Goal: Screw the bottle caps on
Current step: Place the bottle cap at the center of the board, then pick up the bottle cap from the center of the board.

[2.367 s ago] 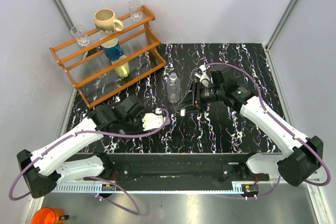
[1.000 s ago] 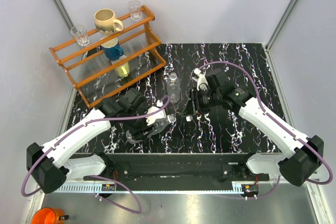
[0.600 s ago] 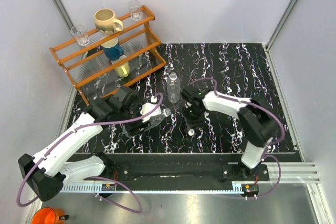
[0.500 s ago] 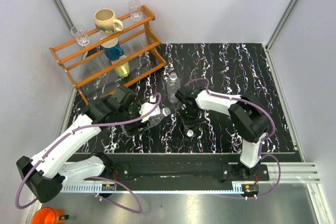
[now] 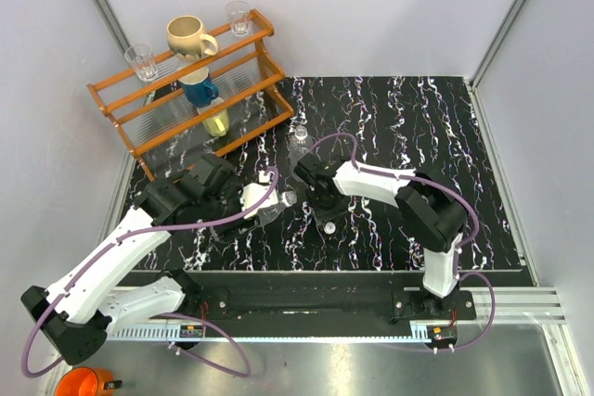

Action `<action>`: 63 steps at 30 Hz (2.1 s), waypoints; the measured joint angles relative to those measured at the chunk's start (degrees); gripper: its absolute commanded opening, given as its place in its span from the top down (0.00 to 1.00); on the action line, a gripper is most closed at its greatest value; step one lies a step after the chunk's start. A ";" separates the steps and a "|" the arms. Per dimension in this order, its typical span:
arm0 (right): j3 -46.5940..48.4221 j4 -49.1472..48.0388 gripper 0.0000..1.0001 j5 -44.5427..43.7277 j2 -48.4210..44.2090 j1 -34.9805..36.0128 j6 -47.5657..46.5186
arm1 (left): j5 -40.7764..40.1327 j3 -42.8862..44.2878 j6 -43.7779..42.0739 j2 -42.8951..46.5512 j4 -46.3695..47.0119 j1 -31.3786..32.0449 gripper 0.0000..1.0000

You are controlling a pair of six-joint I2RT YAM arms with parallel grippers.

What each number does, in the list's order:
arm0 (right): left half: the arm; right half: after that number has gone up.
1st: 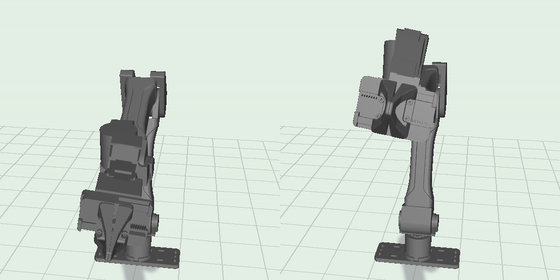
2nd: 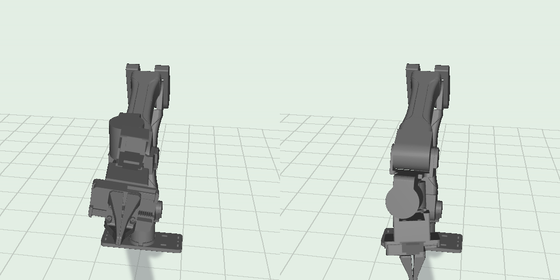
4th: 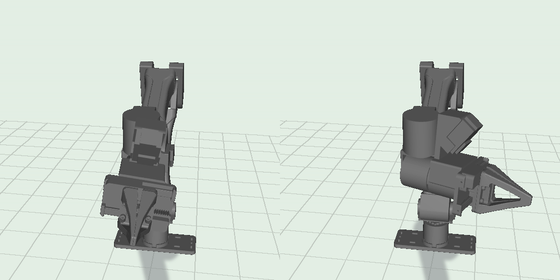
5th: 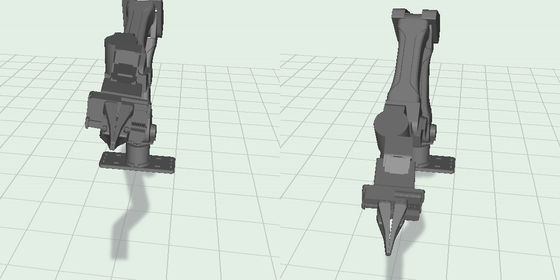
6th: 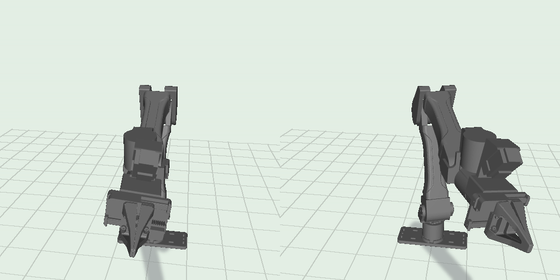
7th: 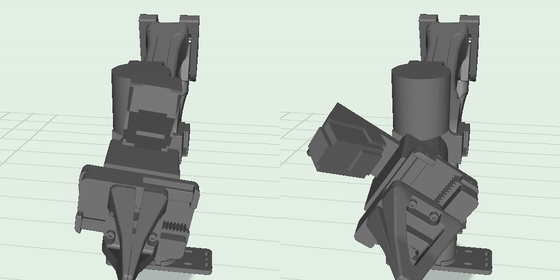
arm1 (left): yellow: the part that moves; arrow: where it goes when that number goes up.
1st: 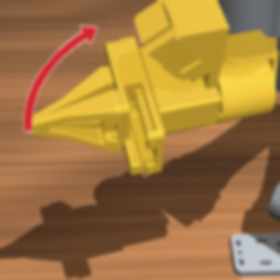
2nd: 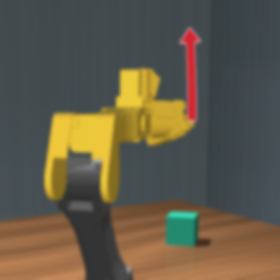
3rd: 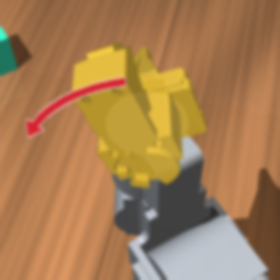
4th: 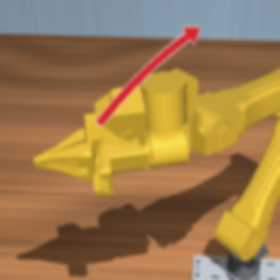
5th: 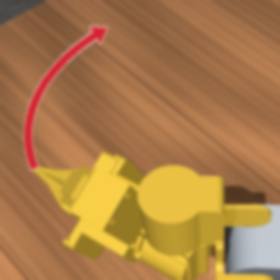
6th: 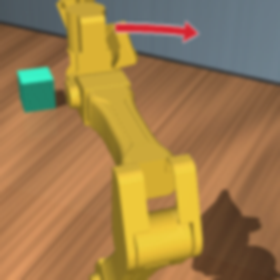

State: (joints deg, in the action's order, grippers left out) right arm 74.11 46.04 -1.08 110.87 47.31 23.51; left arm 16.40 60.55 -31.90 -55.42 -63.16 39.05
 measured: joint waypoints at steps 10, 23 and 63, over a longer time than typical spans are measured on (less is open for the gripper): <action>-7.76 -10.49 0.46 -5.29 -6.08 0.26 3.13 | -0.11 1.77 -0.02 -0.07 -0.83 0.00 0.89; -21.11 -18.86 0.40 -8.98 -19.58 0.26 5.05 | -0.09 1.99 -0.17 -1.25 -1.49 0.00 0.89; -34.38 -35.93 0.51 -10.58 -25.88 6.16 5.44 | -0.13 2.10 -0.17 -2.51 -1.88 0.00 0.88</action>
State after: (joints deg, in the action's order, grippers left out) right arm 39.72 10.11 -11.66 84.99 53.47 28.95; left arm 16.27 62.65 -32.08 -57.93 -65.04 39.05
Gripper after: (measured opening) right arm 0.495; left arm 0.568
